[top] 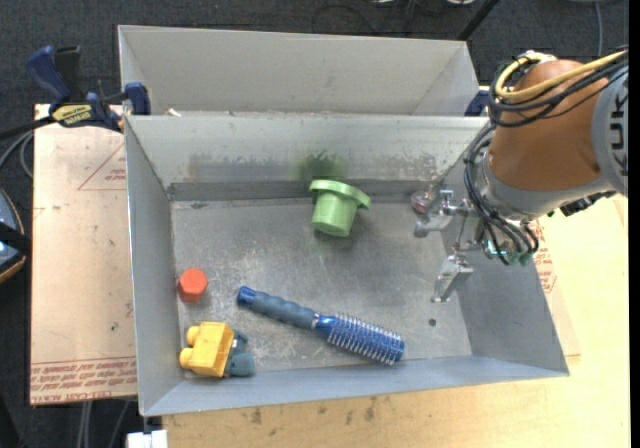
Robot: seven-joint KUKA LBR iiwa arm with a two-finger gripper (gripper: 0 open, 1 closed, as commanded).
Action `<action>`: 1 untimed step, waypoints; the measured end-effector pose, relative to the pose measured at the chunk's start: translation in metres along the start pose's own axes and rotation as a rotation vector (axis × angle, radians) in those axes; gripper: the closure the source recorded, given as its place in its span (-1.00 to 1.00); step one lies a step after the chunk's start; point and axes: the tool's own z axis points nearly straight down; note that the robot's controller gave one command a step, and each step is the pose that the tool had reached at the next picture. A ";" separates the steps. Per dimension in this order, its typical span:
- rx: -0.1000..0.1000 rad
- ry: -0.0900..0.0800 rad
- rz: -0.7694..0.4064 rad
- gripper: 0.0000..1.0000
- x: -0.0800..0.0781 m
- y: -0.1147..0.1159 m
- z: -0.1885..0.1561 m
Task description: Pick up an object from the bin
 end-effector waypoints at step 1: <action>0.000 -0.007 -0.265 -1.00 0.037 0.063 0.068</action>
Offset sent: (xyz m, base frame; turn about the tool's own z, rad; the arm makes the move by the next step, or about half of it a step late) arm -0.0381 0.0607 -0.0678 -0.2645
